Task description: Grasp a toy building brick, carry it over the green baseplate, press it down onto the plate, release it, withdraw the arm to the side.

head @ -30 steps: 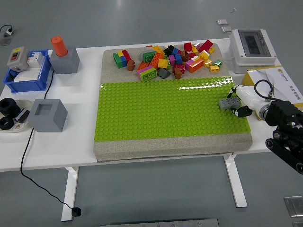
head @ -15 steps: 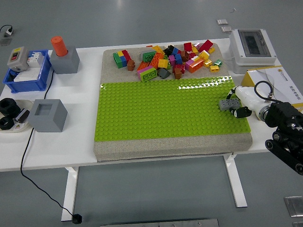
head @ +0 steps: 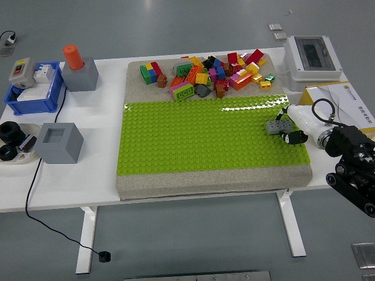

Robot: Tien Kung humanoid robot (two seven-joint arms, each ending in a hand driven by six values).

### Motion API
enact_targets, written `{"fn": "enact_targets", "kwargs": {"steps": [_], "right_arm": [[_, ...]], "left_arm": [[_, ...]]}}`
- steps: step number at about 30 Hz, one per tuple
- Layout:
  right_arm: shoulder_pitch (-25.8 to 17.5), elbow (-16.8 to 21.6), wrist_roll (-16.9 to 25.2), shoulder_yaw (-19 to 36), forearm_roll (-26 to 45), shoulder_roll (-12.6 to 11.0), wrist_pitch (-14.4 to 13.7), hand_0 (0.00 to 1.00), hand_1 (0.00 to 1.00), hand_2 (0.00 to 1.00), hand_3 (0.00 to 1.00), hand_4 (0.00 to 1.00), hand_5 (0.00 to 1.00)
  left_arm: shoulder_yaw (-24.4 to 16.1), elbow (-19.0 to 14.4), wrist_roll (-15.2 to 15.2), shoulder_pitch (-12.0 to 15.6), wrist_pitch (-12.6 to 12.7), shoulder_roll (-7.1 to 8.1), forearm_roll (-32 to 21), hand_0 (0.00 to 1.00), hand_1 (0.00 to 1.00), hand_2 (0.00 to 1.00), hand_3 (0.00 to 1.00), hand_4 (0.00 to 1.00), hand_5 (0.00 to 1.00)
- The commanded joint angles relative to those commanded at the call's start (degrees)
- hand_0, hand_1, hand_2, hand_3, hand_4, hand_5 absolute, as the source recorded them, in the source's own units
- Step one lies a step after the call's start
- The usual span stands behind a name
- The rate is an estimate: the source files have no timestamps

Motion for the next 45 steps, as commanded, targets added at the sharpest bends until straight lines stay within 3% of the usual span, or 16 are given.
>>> {"fn": "enact_targets", "kwargs": {"steps": [6, 9, 16, 21, 22, 27, 28, 45], "right_arm": [[1.4, 1.7, -1.0, -0.8, 0.0, 3.0, 0.5, 0.439, 0.758, 0.846, 0.526, 0.583, 0.147], [2.2, 1.1, -1.4, -0.8, 0.3, 6.4, 0.4, 0.439, 0.758, 0.846, 0.526, 0.583, 0.147], [3.4, -4.0, -1.1, 0.4, -0.6, 13.9, -1.3, 0.436, 0.75, 0.837, 0.532, 0.567, 0.153], [4.4, -7.4, -0.3, -0.1, 0.0, 16.3, -2.1, 0.436, 0.75, 0.837, 0.532, 0.567, 0.153], [4.4, -7.9, -0.1, 0.0, 0.2, 16.6, -2.2, 0.432, 0.745, 0.84, 0.614, 0.575, 0.152], [4.6, -9.9, 0.3, -0.4, 1.2, 17.4, -2.4, 0.432, 0.745, 0.84, 0.614, 0.575, 0.152], [4.6, -10.1, 0.3, -0.5, 1.3, 17.5, -2.4, 0.433, 0.751, 0.86, 0.67, 0.571, 0.173], [4.9, -12.0, 0.6, -0.8, 1.7, 18.0, -2.8, 0.432, 0.75, 0.877, 0.68, 0.583, 0.174]], "left_arm": [[0.1, 0.0, 0.1, 0.1, 0.0, -0.04, -0.2, 0.663, 0.608, 0.598, 0.682, 0.646, 0.266], [0.1, 0.0, 0.1, 0.0, 0.0, 0.0, -0.2, 0.663, 0.608, 0.598, 0.682, 0.646, 0.266], [1.0, 0.0, -0.1, -0.2, -0.1, -0.02, -0.6, 0.663, 0.608, 0.597, 0.681, 0.645, 0.264], [0.9, 0.0, 0.0, -0.3, -0.1, 0.14, -0.5, 0.663, 0.608, 0.597, 0.681, 0.645, 0.264], [0.9, 0.0, 0.0, -0.3, -0.1, 0.15, -0.5, 0.663, 0.608, 0.597, 0.681, 0.645, 0.262], [0.8, 0.0, 0.0, -0.2, -0.1, 0.19, -0.5, 0.663, 0.608, 0.597, 0.681, 0.645, 0.262], [0.8, 0.0, 0.0, -0.3, -0.1, 0.19, -0.4, 0.663, 0.608, 0.597, 0.682, 0.646, 0.263], [0.9, 0.0, -0.7, -0.1, 0.1, 0.04, -0.5, 0.663, 0.608, 0.597, 0.682, 0.645, 0.262]]}}
